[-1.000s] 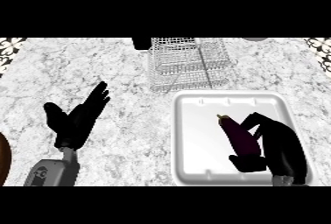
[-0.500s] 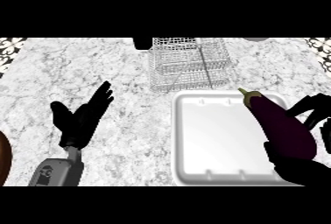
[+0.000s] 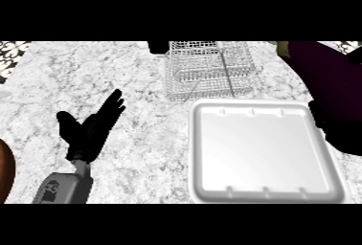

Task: Pick the eggplant from the tray and place it in the tiered basket

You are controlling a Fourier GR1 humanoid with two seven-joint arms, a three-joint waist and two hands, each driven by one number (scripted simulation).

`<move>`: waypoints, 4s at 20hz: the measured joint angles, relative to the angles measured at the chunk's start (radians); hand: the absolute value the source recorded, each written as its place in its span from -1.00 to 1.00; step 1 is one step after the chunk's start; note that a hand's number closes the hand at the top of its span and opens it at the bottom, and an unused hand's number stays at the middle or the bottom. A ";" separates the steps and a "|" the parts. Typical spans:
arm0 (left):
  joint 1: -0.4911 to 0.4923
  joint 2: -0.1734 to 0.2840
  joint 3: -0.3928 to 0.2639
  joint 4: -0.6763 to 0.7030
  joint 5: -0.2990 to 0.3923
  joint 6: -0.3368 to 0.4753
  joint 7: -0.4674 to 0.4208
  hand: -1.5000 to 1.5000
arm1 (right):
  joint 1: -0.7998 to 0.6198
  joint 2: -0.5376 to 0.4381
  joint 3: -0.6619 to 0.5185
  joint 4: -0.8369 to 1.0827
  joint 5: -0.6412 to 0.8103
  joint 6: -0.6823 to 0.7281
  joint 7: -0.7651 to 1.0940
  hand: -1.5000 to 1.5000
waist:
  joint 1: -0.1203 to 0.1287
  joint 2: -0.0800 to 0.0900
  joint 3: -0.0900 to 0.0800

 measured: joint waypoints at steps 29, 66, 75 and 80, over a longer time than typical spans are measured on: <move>-0.011 -0.016 -0.001 0.002 -0.025 -0.024 -0.010 0.00 | -0.613 0.222 -0.077 1.306 0.187 -0.488 -0.367 1.00 | 0.026 0.012 0.001; 0.007 -0.009 0.055 0.004 -0.022 -0.006 0.015 0.00 | -0.521 0.079 -0.361 1.411 -0.133 -0.647 -0.725 -1.00 | -0.051 -0.015 0.003; 0.050 0.001 0.068 -0.020 -0.013 -0.014 0.007 0.00 | -0.218 -0.130 -0.441 1.051 -0.337 -0.246 -0.652 -1.00 | -0.076 -0.021 0.002; 0.062 -0.008 0.054 -0.036 -0.019 -0.017 0.004 0.00 | -0.026 -0.249 -0.573 0.874 -0.489 -0.075 -0.611 -1.00 | -0.061 -0.014 0.002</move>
